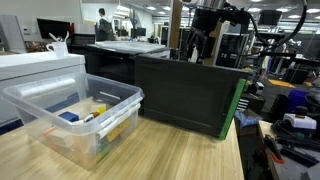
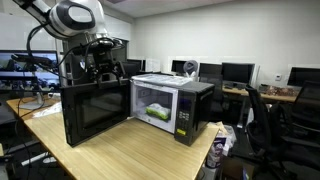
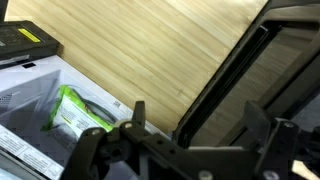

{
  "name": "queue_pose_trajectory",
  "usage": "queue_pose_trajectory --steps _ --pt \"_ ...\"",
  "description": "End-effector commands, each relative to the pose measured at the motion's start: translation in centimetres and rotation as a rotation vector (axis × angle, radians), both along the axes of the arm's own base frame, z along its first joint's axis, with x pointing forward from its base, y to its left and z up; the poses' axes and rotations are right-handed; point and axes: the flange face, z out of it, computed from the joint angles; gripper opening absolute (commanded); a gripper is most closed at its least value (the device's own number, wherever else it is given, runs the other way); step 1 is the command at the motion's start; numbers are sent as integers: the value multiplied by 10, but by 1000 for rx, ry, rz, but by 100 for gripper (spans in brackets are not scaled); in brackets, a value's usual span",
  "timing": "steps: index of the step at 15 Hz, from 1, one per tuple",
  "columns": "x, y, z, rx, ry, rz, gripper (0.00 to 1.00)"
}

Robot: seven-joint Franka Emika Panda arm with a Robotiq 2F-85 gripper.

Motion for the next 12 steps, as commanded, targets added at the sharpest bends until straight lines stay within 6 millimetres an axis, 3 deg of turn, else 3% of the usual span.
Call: queue_pose_trajectory --steps 1,12 --pt "-13 13 4 -24 -31 27 100" --pt "-22 42 9 -50 -60 100 100"
